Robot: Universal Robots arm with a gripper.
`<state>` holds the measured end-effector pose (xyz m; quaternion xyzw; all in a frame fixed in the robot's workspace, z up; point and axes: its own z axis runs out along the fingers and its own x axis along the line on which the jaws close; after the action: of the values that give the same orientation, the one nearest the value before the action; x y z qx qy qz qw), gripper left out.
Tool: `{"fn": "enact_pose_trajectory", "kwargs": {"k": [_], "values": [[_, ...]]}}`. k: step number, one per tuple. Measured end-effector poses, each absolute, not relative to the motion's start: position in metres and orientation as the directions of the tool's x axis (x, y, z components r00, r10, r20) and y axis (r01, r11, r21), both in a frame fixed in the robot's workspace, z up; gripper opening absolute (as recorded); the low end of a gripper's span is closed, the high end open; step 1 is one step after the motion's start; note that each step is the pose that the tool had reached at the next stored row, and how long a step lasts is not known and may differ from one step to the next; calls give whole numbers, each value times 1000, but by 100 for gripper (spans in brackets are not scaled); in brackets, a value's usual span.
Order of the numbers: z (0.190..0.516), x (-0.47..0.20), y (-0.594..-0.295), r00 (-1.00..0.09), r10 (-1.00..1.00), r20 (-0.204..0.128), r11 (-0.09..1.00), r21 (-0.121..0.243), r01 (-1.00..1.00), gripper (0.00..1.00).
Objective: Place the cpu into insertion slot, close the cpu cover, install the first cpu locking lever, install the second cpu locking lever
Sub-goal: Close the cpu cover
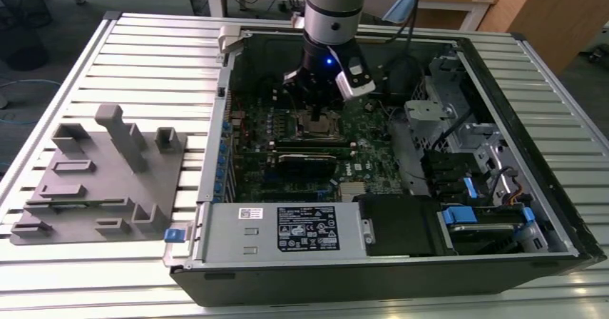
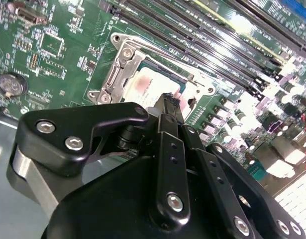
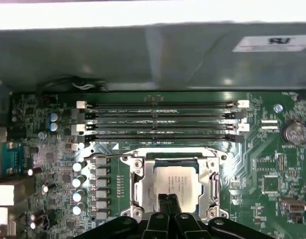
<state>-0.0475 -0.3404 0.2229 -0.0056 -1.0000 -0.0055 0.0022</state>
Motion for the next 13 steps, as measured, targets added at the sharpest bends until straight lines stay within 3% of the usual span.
{"fn": "enact_pose_trajectory", "kwargs": {"k": [13], "values": [[222, -52, -340, -996, -86, 4, 996, 13, -86, 11]]}}
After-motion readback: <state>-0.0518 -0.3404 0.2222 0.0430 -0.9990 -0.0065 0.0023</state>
